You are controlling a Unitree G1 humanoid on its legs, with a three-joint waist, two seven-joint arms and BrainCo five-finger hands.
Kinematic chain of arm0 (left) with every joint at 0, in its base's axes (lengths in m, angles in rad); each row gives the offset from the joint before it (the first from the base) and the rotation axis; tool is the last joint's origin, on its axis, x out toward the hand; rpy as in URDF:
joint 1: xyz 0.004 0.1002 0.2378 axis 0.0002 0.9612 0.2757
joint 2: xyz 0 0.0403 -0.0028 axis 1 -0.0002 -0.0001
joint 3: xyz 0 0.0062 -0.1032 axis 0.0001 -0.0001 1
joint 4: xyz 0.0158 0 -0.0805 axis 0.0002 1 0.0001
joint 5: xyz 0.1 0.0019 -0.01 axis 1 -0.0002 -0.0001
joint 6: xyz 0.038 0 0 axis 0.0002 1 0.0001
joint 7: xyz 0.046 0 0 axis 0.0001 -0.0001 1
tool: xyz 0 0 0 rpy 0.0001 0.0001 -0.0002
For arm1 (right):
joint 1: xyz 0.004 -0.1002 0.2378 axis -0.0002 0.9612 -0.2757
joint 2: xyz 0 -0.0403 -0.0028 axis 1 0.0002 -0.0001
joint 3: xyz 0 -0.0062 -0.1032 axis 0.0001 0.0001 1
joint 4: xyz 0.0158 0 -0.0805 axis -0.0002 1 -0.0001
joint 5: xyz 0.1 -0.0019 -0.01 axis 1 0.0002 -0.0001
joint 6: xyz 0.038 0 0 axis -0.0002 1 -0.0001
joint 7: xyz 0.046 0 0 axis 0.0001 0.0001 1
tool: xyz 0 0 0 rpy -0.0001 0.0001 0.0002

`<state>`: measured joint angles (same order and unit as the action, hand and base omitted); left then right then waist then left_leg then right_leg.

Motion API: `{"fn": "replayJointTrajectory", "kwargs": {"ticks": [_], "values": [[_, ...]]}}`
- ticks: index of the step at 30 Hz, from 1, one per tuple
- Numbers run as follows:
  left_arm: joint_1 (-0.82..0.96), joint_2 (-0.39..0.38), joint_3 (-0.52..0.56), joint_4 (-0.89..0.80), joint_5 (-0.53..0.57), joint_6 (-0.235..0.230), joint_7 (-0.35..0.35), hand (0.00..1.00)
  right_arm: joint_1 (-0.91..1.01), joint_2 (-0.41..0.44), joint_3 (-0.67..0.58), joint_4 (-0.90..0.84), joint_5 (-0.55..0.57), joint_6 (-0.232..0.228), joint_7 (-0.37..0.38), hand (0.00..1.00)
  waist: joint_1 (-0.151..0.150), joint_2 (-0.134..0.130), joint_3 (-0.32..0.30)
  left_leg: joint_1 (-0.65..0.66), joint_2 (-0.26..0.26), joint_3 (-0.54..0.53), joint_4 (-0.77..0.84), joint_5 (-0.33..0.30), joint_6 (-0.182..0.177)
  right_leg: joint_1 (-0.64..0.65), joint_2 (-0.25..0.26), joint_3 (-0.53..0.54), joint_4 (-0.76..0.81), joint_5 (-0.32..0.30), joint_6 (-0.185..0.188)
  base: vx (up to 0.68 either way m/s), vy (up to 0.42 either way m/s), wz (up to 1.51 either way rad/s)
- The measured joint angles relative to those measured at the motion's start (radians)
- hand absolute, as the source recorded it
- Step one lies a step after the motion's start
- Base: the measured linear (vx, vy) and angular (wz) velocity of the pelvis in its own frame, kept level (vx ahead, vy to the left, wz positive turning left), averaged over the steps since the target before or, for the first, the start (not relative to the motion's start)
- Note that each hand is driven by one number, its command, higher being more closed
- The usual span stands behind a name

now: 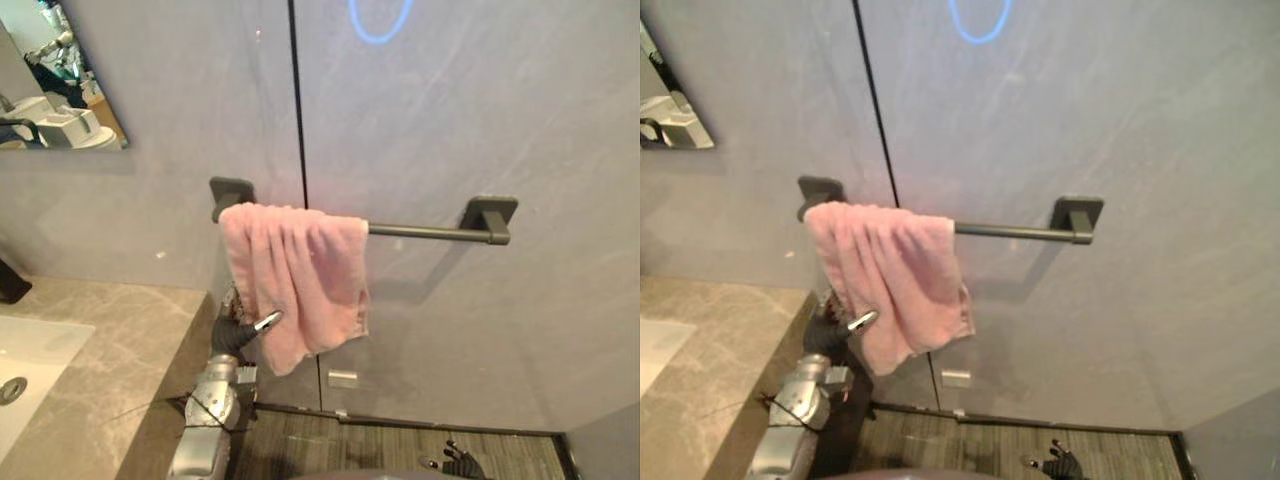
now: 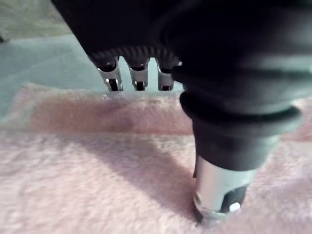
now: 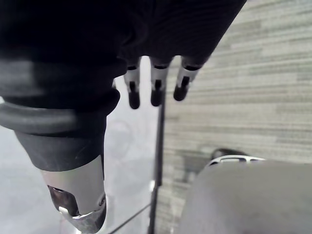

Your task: Organize washtable

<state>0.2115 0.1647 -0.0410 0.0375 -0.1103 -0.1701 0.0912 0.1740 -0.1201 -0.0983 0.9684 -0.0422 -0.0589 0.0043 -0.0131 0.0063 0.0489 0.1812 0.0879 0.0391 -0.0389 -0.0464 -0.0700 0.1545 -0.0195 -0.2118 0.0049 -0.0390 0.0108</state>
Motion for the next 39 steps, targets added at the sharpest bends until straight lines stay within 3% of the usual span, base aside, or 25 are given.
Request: {"fn": "replayJointTrajectory", "kwargs": {"ticks": [8, 9, 18, 25, 33, 39], "values": [[-0.061, 0.006, 0.006, 0.048, 0.007, 0.008, 0.007, 1.00, -0.008, 0.000, 0.002, -0.047, 0.000, 0.000, -0.001, 0.00, -0.026, -0.003, 0.025, 0.004, 0.000, 0.024, -0.011, 0.000, 0.000, -0.009, 0.002, 0.023, -0.008, 0.006, 0.001, -0.01, 0.009, -0.09], [-0.065, 0.007, 0.009, 0.048, 0.007, 0.008, 0.013, 0.00, -0.008, -0.002, 0.011, -0.089, -0.001, -0.001, -0.002, 0.00, -0.028, -0.003, 0.025, 0.005, 0.000, 0.032, -0.014, 0.000, 0.000, -0.014, 0.003, 0.031, -0.008, 0.006, 0.001, 0.02, 0.012, -0.14], [-0.081, 0.017, 0.012, 0.048, 0.005, 0.008, 0.018, 0.00, -0.010, -0.007, 0.040, -0.211, -0.051, -0.010, -0.001, 0.00, -0.029, -0.016, 0.037, 0.012, -0.002, 0.040, -0.012, -0.001, 0.001, -0.020, 0.002, 0.044, -0.007, 0.007, 0.002, 0.00, 0.006, -0.05], [-0.080, 0.017, 0.011, 0.049, 0.001, 0.008, 0.017, 0.00, 0.009, -0.011, 0.058, -0.271, -0.080, -0.009, -0.002, 0.00, -0.037, -0.009, 0.042, 0.004, -0.001, 0.040, -0.008, -0.001, 0.001, -0.021, 0.002, 0.045, -0.006, 0.011, 0.003, -0.05, -0.004, -0.01], [-0.077, 0.018, 0.024, 0.047, -0.008, 0.008, 0.006, 0.00, 0.071, -0.025, 0.060, -0.619, -0.078, -0.030, -0.001, 0.00, -0.042, 0.000, 0.048, 0.000, -0.001, 0.044, -0.005, -0.001, 0.001, -0.036, 0.001, 0.051, 0.002, 0.011, 0.004, -0.01, 0.000, -0.01], [-0.060, 0.021, 0.055, 0.014, -0.040, 0.008, -0.005, 0.00, 0.107, -0.025, 0.058, -0.760, -0.078, -0.051, 0.002, 0.00, -0.042, 0.003, 0.055, 0.001, 0.000, 0.054, 0.026, -0.021, 0.009, -0.036, 0.002, 0.067, 0.009, 0.010, 0.005, -0.03, 0.003, -0.06]]}}
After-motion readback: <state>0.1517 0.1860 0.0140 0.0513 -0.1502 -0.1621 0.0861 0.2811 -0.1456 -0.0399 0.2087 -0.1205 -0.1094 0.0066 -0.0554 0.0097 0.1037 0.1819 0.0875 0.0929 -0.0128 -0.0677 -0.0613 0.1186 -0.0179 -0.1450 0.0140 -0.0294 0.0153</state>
